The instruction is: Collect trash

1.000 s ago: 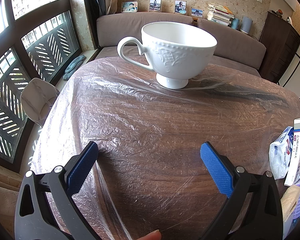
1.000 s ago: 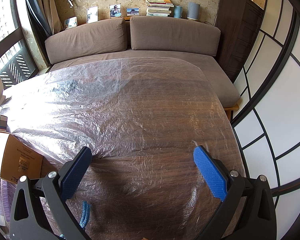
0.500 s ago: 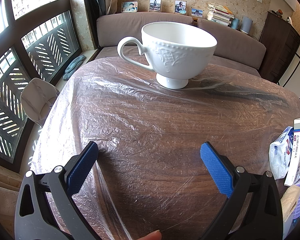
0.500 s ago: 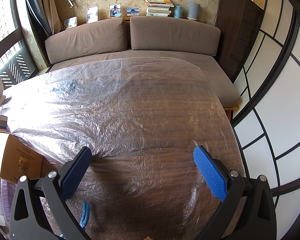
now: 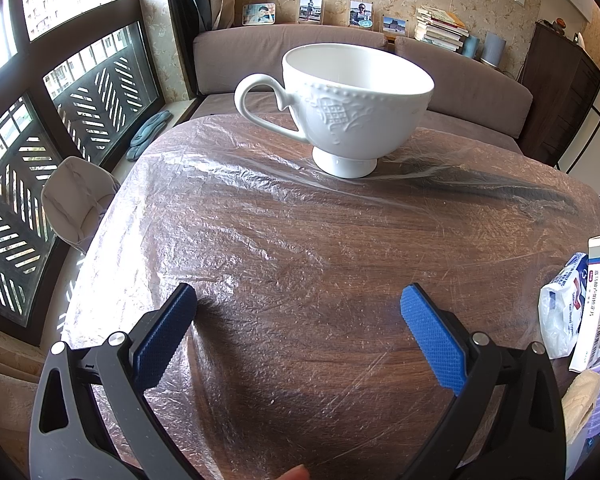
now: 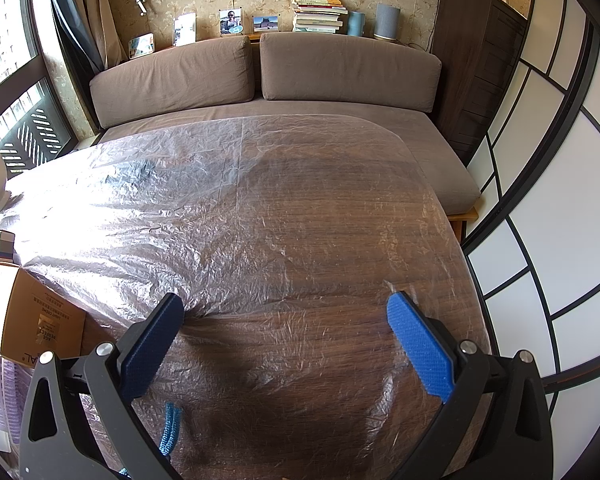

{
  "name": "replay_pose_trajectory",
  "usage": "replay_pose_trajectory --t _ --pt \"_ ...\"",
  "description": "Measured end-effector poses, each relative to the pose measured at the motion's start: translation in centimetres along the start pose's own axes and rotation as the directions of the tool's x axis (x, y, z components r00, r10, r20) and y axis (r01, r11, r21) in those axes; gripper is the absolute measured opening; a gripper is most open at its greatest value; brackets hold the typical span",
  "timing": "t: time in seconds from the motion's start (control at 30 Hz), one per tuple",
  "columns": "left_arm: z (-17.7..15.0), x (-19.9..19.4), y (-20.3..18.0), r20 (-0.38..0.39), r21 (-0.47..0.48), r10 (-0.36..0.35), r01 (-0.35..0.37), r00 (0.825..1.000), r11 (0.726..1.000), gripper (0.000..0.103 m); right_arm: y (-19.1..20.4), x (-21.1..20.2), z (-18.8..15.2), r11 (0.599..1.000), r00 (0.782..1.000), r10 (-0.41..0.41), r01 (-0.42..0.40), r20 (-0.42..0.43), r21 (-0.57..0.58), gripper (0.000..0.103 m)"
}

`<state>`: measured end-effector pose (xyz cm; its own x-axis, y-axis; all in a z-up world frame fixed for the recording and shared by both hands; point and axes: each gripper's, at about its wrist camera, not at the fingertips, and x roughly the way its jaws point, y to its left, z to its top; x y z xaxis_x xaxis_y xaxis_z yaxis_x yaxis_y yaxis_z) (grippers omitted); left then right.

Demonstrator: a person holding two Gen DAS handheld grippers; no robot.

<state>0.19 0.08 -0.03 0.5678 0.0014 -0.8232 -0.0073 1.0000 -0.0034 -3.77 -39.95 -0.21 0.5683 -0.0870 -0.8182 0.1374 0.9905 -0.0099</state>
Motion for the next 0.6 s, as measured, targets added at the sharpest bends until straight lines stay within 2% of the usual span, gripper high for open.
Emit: replay_pose_trajectory --t 0.23,0.3,0.43,0.6 --pt "0.2 0.1 0.1 -0.002 0.003 0.003 -0.003 1.000 1.000 0.102 -0.6 -0.5 0.5 0.999 1.000 0.013 -0.013 -0.022 0.034 0.099" --pt "0.4 0.0 0.3 -0.035 0.009 -0.012 0.012 0.999 1.000 0.102 -1.0 -2.3 1.3 0.996 0.998 0.061 -0.061 0.008 0.069 0.099" --pt "0.0 -3.7 1.4 0.049 -0.031 -0.071 0.073 0.996 0.997 0.102 -1.8 -8.5 1.7 0.985 0.985 0.133 -0.144 0.108 0.095 0.099" --pt "-2.8 -9.1 0.5 0.066 0.046 -0.166 0.163 0.984 0.986 0.102 -0.7 -14.4 -0.9 0.986 0.978 0.163 -0.167 0.134 0.025 0.099"
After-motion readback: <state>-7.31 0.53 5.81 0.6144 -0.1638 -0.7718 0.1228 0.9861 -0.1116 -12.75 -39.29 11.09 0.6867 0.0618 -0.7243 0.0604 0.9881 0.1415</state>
